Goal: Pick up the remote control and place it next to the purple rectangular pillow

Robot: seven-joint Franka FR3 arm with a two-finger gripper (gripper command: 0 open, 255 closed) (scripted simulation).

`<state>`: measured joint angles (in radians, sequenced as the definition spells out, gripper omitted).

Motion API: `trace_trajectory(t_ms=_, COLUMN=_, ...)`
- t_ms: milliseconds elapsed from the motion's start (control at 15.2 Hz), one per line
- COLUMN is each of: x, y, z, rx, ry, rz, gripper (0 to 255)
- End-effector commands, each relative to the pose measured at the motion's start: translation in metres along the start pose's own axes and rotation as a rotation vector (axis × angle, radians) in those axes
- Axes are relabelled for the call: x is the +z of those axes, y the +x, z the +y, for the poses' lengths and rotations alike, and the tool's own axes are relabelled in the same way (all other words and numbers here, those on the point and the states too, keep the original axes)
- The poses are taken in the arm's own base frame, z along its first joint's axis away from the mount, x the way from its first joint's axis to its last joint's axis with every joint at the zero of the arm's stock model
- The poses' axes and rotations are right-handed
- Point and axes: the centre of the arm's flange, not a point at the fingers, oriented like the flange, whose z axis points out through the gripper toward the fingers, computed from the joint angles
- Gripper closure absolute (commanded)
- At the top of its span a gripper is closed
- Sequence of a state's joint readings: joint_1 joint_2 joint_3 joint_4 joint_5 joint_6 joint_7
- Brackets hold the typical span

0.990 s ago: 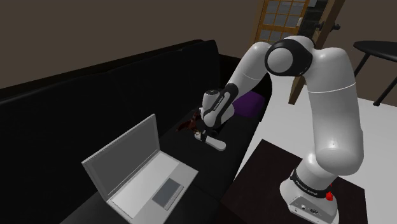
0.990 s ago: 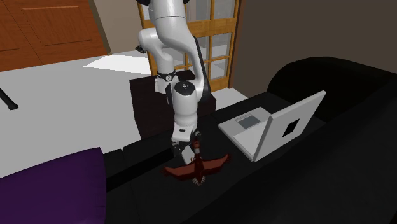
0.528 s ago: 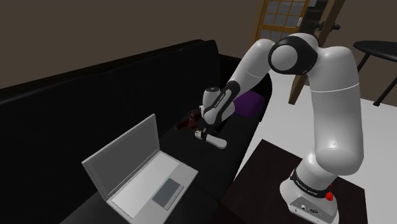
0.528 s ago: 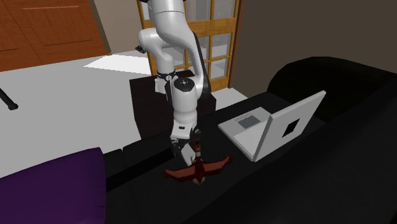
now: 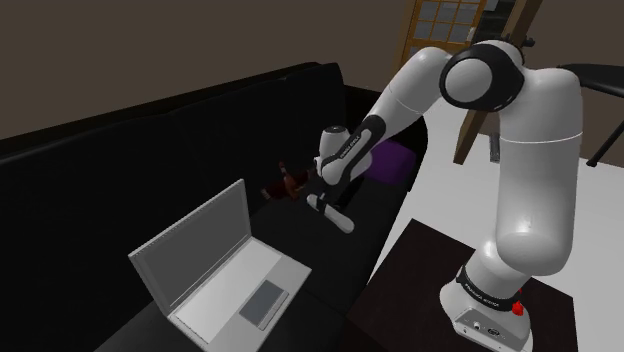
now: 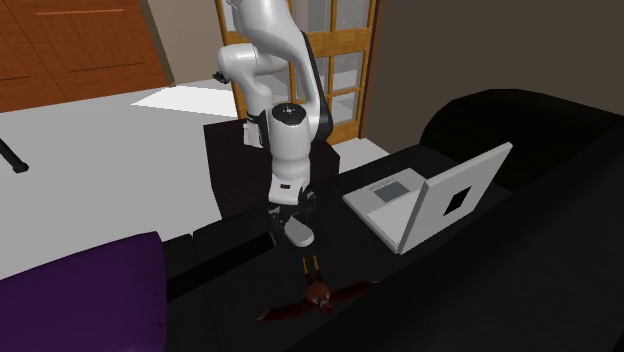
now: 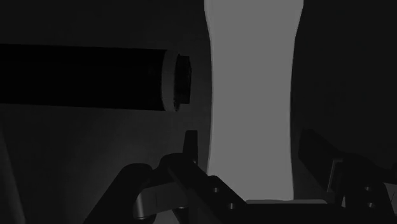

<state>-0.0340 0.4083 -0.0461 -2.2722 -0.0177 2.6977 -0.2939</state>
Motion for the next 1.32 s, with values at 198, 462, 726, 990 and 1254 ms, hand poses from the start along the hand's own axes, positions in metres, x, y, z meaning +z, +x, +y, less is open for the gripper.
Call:
trace_trajectory(t_ms=198, x=-0.027, y=0.001, z=0.002, rx=0.0, ry=0.0, rz=0.0, gripper=255)
trace_trajectory(t_ms=462, x=-0.048, y=0.001, z=0.002, rx=0.0, ry=0.0, rz=0.0, gripper=255)
trace_trajectory(t_ms=726, x=-0.069, y=0.001, z=0.003, rx=0.0, ry=0.0, rz=0.0, gripper=255)
trace_trajectory(t_ms=990, x=-0.09, y=0.001, z=0.004, rx=0.0, ry=0.0, rz=0.0, gripper=255)
trace_trajectory(t_ms=1254, x=-0.111, y=0.001, z=0.004, rx=0.0, ry=0.0, rz=0.0, gripper=255)
